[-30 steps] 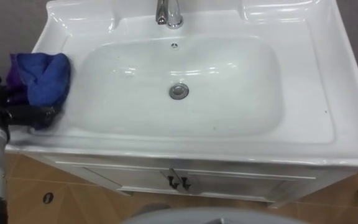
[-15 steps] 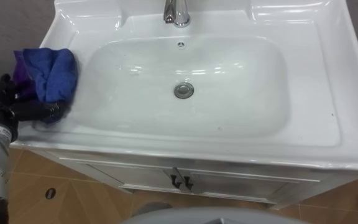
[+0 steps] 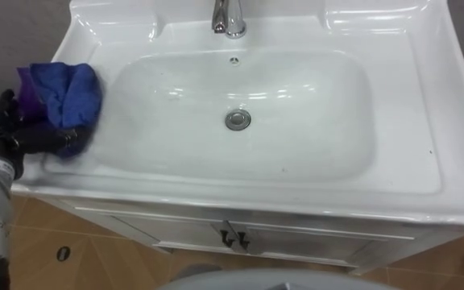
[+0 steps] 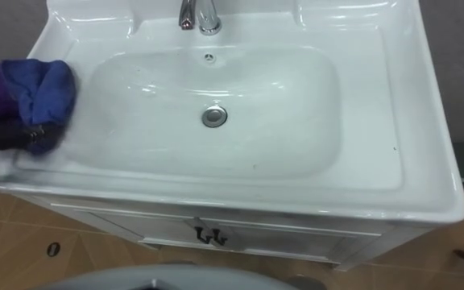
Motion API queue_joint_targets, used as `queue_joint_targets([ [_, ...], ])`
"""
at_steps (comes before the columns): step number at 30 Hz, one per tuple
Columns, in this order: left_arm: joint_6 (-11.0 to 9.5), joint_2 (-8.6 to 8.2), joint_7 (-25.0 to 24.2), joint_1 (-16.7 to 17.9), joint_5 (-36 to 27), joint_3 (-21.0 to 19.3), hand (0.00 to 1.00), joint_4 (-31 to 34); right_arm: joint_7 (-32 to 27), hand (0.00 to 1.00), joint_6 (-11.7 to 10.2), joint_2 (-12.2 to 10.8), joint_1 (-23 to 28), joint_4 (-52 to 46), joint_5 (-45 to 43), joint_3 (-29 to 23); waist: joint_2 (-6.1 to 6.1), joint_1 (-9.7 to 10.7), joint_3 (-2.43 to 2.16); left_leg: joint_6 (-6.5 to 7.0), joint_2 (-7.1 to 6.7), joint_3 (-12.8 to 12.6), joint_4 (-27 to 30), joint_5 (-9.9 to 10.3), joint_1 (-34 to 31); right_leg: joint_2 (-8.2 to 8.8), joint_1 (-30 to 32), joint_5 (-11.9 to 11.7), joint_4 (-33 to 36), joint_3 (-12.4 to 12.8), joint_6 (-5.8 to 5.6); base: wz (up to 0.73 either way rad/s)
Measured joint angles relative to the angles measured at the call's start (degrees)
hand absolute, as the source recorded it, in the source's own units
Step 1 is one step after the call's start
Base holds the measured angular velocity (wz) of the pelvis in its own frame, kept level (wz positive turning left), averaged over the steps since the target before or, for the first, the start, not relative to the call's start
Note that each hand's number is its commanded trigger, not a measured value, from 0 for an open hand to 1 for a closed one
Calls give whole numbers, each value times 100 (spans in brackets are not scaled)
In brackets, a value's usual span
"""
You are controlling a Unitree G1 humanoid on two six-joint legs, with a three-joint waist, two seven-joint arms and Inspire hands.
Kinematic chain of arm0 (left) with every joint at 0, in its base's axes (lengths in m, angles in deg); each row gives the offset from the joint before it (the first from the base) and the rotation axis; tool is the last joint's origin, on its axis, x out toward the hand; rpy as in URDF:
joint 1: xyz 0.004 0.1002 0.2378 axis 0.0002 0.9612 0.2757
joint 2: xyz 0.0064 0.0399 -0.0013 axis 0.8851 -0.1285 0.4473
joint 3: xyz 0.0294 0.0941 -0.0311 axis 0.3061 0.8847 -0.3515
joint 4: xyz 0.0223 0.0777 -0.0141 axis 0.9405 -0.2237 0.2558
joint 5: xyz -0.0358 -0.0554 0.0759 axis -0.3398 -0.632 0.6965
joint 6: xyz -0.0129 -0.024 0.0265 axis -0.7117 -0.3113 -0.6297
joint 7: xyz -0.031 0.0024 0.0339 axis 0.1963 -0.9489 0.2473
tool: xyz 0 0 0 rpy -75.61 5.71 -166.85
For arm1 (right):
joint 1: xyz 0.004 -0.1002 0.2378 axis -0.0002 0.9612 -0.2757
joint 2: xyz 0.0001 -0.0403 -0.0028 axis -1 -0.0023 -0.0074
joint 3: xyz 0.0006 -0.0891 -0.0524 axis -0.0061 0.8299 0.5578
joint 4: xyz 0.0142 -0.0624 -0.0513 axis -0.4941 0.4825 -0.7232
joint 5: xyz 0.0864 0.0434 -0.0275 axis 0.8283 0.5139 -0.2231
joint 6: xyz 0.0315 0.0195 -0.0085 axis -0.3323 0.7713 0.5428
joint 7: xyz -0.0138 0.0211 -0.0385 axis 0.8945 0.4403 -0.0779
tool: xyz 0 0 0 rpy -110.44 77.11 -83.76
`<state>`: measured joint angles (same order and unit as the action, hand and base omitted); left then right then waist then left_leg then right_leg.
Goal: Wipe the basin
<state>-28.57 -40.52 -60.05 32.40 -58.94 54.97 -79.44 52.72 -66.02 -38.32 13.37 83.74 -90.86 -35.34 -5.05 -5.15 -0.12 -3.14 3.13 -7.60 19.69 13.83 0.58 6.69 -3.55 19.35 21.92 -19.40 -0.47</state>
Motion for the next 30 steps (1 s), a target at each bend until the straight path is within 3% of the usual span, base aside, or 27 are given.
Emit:
queue_joint_targets([
  [2,-1,0,45,0,-358,0,0,116,6,0,3,-12,9,-17,2,-41,15,1,-1,0,1,-15,0,0,-3,1,13,0,-5,18,-1,-2],
  [13,0,-147,38,0,-1095,-3,0,807,208,0,229,-206,141,-309,-68,-273,29,31,-14,0,6,-90,4,1,-19,-5,56,-2,-15,95,-5,-3],
  [19,0,-286,-1,0,-1123,-186,0,989,370,0,244,-205,143,-310,-69,-330,19,85,-19,0,12,-129,4,1,4,-20,58,-3,-35,177,-7,-5],
  [30,0,-285,26,0,-927,-187,0,1123,384,0,236,-210,190,-263,-76,-327,-112,235,-5,0,36,-161,-106,1,96,-67,16,-71,-140,225,-10,-3],
])
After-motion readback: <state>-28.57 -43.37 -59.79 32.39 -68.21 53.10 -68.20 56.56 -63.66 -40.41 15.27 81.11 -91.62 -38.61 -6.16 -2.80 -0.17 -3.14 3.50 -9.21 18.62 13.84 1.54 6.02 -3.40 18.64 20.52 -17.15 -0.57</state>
